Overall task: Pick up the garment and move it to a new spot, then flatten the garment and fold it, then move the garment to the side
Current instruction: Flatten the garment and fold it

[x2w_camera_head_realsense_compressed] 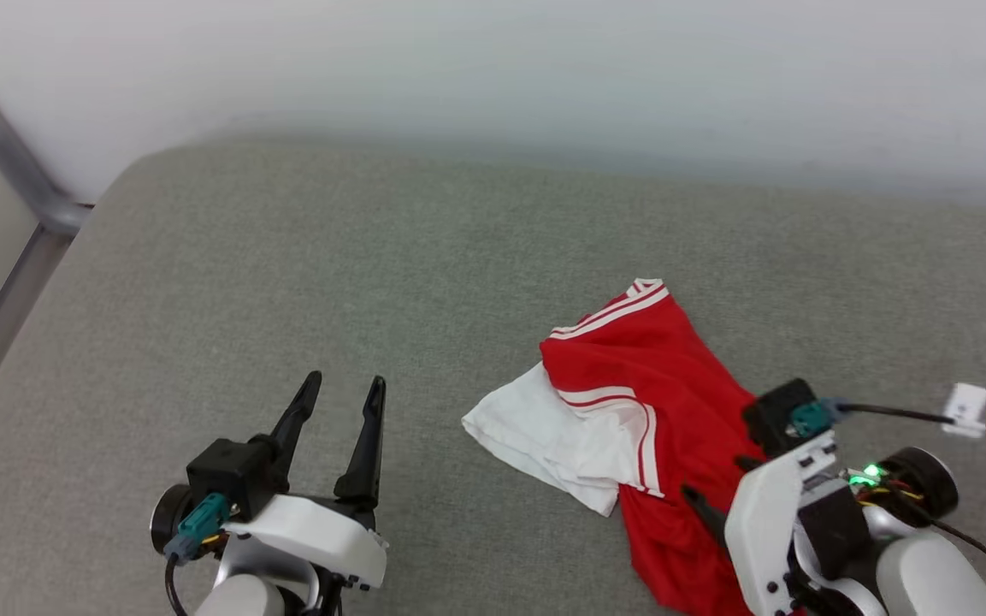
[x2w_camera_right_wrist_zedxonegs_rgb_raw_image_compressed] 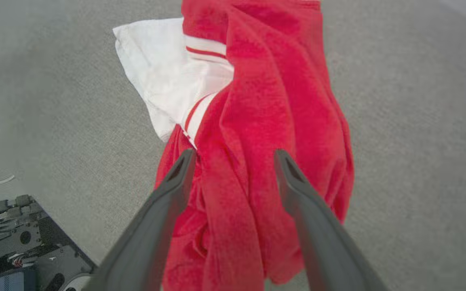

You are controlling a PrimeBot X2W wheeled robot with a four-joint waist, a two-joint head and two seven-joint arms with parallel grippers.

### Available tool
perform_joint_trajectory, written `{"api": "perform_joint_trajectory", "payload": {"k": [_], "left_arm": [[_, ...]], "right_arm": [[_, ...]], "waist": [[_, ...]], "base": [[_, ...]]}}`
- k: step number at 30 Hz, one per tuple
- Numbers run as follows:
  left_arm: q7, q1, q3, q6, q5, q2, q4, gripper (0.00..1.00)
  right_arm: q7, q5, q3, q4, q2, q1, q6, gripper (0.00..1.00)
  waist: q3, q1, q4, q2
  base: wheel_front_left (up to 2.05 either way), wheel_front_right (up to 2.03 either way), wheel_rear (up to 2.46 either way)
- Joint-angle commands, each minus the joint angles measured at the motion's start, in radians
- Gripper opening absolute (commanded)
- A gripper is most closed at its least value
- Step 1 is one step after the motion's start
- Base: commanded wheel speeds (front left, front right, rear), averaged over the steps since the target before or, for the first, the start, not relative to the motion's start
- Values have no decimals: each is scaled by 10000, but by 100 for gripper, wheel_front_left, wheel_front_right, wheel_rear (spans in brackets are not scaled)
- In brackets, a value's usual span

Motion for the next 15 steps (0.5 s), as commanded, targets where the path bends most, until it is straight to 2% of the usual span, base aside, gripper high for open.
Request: {"api": "perform_joint_trajectory", "payload": {"k": [1, 8, 13, 14, 15], "left_arm": [[-39, -151, 12, -40, 28, -73, 36, 100], [-83, -532, 158, -293, 121, -254, 143, 100], [-94, -599, 380, -439, 239, -401, 206, 100], [-94, -586, 437, -467, 251, -424, 222, 100], [-94, -571, 483, -470, 285, -451, 234, 100]], "right_arm": [[325, 121, 279, 91, -167, -328, -7, 100], [1304, 470, 1543, 883, -754, -1593, -7, 100], [1857, 632, 2077, 1721, -765, -2059, -7, 100], [1875, 638, 2153, 1777, -775, -2143, -7, 45], [1879, 664, 2193, 1843, -760, -2206, -7, 18]], "waist": [[267, 0, 274, 0], [862, 0, 730, 0], [1000, 0, 764, 0], [999, 0, 757, 0], [993, 0, 748, 0]], "base": [[0, 0, 0], [0, 0, 0], [0, 0, 0], [0, 0, 0], [0, 0, 0]]}}
